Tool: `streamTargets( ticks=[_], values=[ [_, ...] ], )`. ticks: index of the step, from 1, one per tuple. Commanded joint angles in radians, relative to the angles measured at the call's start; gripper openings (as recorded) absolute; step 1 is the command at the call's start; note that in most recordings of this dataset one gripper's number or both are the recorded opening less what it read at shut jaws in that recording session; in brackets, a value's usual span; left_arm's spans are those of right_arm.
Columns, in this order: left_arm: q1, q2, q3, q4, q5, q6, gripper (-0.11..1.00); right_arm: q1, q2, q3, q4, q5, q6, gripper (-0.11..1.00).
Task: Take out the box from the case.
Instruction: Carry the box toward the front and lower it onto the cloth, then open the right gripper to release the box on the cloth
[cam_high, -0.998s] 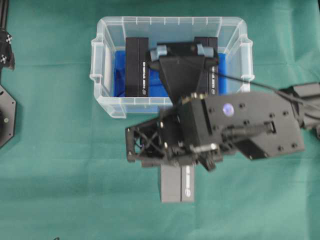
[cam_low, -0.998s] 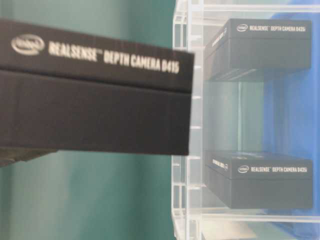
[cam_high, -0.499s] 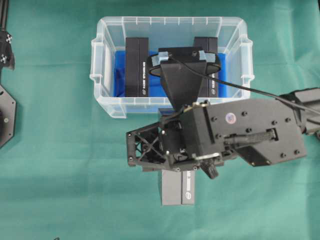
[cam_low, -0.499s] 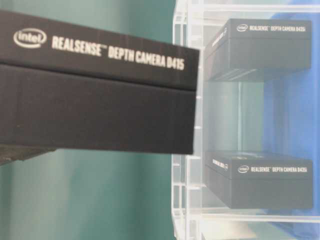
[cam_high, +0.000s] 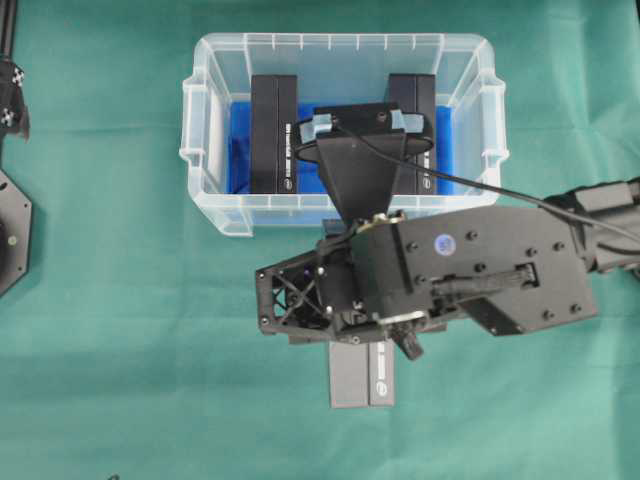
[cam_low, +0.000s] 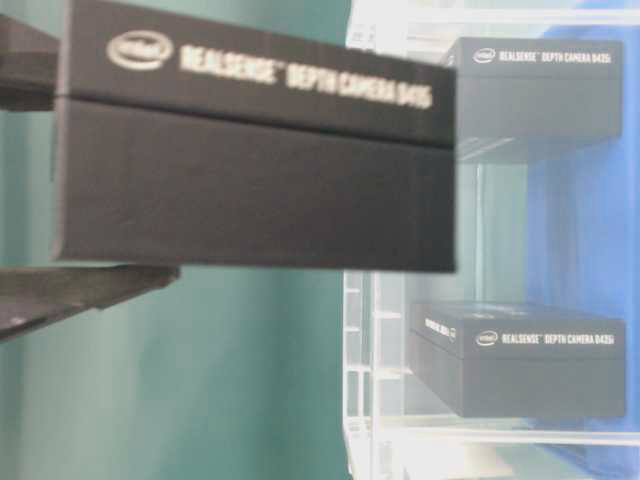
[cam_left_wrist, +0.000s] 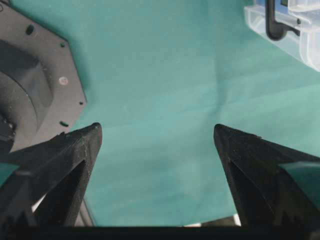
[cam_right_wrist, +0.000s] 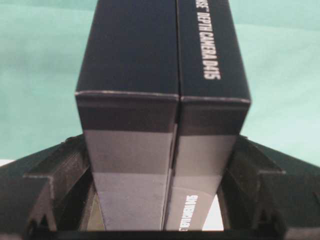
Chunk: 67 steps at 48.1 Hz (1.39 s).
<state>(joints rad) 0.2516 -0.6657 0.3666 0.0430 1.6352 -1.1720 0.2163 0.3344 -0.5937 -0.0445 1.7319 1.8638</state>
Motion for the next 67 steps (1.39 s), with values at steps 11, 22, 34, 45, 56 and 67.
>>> streamTargets(
  ticks=[11,22,34,45,56,67],
  values=[
    [0.003,-0.002,-0.009,0.005,-0.003,0.0,0.98,0.002,-0.02,0.106,0.003,-0.106,-0.002,0.68],
    [0.003,-0.002,-0.009,0.003,-0.003,0.002,0.98,0.002,-0.02,0.215,0.026,-0.238,-0.003,0.68],
    [0.003,-0.002,-0.009,0.005,-0.003,0.003,0.98,0.002,-0.02,0.296,0.041,-0.31,0.0,0.68],
    [0.003,-0.002,-0.003,0.005,-0.003,0.009,0.98,0.002,-0.02,0.399,0.06,-0.42,0.005,0.68],
    [0.003,-0.002,-0.003,0.005,-0.003,0.009,0.98,-0.002,-0.02,0.48,0.077,-0.518,0.005,0.68],
    [0.003,0.0,-0.003,0.005,-0.003,0.009,0.98,-0.009,-0.02,0.508,0.078,-0.54,0.002,0.68]
  ],
)
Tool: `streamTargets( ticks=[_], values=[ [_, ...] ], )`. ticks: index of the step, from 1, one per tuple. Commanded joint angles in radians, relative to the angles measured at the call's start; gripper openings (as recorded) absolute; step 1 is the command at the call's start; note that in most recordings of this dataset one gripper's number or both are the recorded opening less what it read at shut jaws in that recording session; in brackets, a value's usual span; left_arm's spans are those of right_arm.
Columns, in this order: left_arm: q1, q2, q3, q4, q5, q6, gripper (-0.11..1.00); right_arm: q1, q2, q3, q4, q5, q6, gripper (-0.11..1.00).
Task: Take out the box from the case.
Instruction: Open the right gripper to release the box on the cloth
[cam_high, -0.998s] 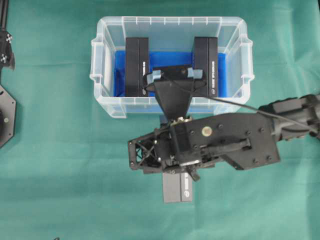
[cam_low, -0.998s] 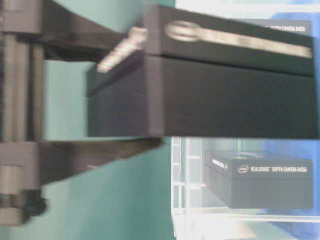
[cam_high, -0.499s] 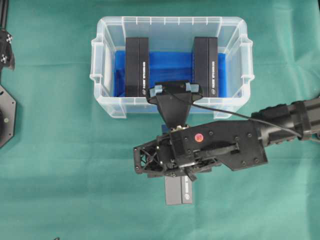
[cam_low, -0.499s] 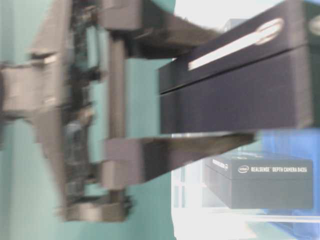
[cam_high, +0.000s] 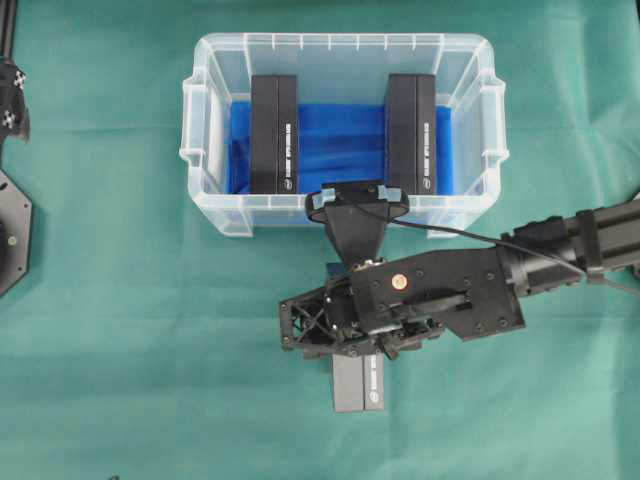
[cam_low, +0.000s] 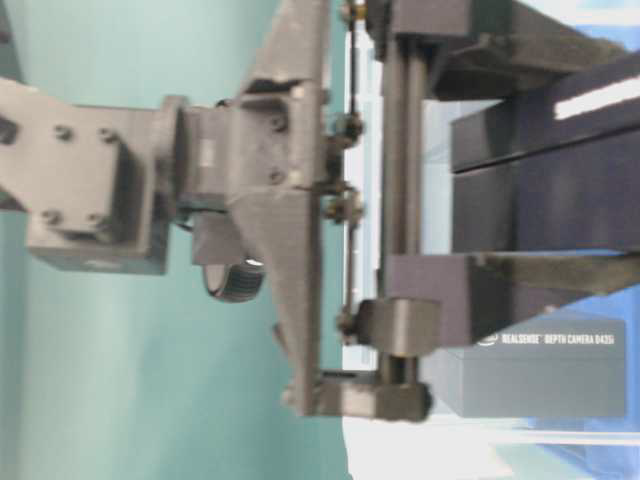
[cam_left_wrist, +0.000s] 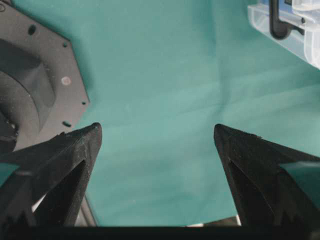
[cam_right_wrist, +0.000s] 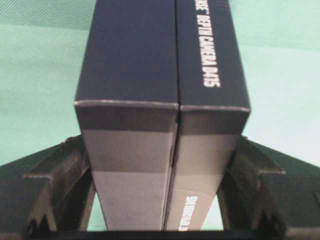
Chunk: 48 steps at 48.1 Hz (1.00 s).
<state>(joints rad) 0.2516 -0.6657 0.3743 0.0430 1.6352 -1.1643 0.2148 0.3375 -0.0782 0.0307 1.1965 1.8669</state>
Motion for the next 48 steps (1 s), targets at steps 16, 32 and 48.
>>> streamTargets(
  ticks=[16,32,48],
  values=[
    [0.003,0.0,-0.011,0.005,-0.003,-0.005,0.98,-0.011,-0.023,0.0,0.003,-0.006,-0.006,0.68],
    [0.003,0.002,-0.011,0.005,-0.005,-0.008,0.98,-0.011,-0.023,0.006,0.003,-0.061,-0.043,0.74],
    [0.008,0.005,-0.012,0.005,-0.015,-0.006,0.98,-0.009,-0.023,0.005,0.003,-0.071,-0.048,0.95]
  ],
)
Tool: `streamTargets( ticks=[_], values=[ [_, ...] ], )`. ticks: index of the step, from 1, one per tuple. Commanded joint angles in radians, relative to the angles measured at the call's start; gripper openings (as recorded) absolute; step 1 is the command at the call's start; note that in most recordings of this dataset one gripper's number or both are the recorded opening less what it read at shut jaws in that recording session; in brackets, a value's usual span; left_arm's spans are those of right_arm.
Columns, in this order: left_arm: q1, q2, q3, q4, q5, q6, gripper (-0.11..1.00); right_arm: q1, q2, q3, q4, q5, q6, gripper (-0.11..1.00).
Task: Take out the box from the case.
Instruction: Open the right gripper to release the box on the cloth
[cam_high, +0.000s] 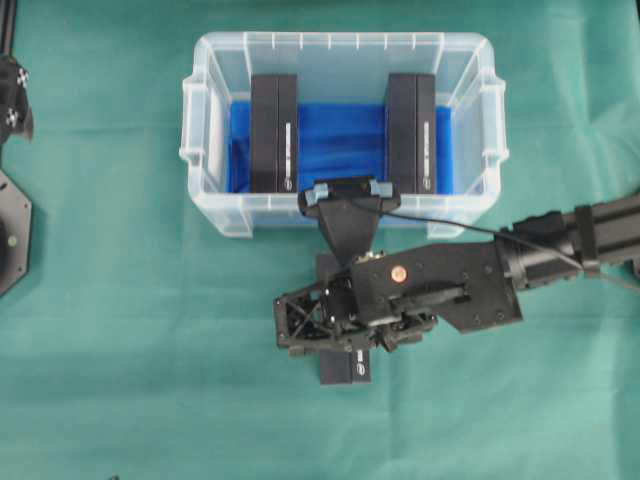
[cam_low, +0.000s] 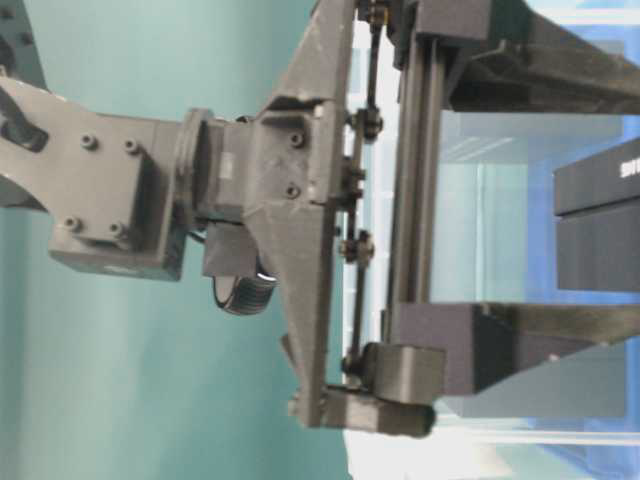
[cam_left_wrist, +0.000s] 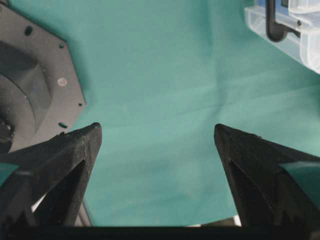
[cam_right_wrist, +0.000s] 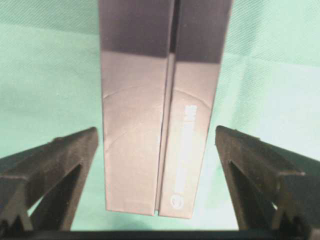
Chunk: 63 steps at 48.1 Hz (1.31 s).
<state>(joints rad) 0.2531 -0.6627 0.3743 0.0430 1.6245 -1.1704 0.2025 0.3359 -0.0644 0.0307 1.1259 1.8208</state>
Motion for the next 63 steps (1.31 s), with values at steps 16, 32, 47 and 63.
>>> streamTargets(
  ticks=[16,32,47,63],
  values=[
    [0.014,0.002,-0.012,0.005,-0.008,0.006,0.98,0.002,-0.054,-0.018,0.003,0.017,-0.002,0.94],
    [0.014,0.002,-0.012,0.005,-0.008,0.008,0.98,-0.008,-0.144,-0.13,-0.002,0.166,-0.002,0.94],
    [0.014,0.003,-0.012,0.005,-0.008,0.006,0.98,-0.015,-0.153,-0.261,-0.057,0.333,-0.006,0.94],
    [0.009,-0.006,-0.009,0.003,-0.009,0.008,0.98,-0.009,-0.173,-0.236,-0.052,0.357,-0.071,0.94]
  ],
)
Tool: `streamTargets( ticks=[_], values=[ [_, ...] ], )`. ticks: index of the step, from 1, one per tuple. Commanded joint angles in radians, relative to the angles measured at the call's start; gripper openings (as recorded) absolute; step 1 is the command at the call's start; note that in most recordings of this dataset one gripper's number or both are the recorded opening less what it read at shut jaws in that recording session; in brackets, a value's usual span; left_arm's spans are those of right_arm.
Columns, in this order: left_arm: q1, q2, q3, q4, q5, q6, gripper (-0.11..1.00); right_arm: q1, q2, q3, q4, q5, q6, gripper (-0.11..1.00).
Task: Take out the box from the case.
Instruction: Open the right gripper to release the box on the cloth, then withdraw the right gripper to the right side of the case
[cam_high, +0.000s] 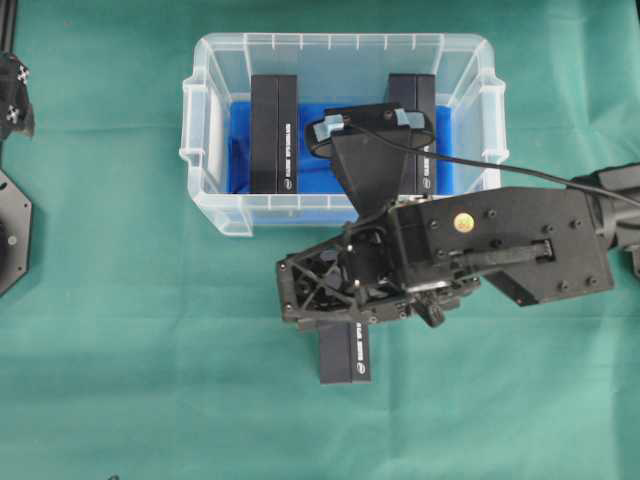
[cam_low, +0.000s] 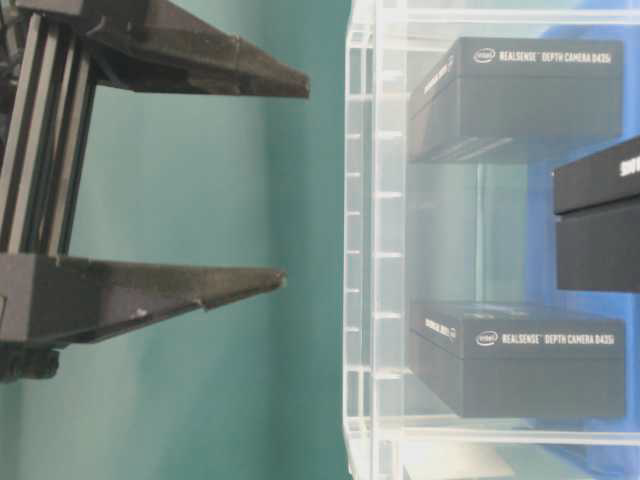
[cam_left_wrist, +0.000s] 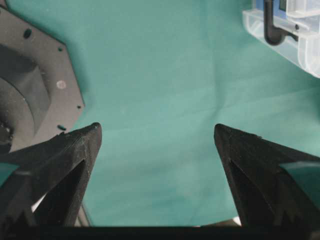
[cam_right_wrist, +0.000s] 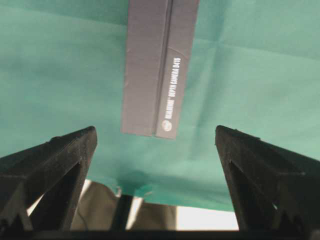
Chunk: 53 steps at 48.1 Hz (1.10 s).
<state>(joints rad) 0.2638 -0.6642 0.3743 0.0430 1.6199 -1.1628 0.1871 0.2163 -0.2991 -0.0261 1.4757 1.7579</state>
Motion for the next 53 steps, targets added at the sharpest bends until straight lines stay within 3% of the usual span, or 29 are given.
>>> streamTargets(
  ticks=[1,12,34,47,53],
  values=[
    [-0.002,-0.005,-0.009,0.005,-0.005,0.0,0.98,0.008,-0.06,0.006,0.006,0.011,-0.009,0.94],
    [-0.005,-0.005,-0.009,0.003,-0.006,-0.003,0.98,0.029,-0.17,0.147,0.009,0.02,0.002,0.94],
    [-0.006,0.006,-0.014,0.0,-0.091,-0.011,0.98,0.06,-0.541,0.578,0.009,-0.035,0.054,0.94],
    [-0.006,0.02,-0.018,0.002,-0.095,-0.012,0.98,0.048,-0.646,0.676,-0.026,-0.038,0.054,0.94],
    [-0.006,0.031,-0.023,0.002,-0.095,-0.012,0.98,-0.011,-0.657,0.689,-0.058,-0.037,0.025,0.94]
  ],
)
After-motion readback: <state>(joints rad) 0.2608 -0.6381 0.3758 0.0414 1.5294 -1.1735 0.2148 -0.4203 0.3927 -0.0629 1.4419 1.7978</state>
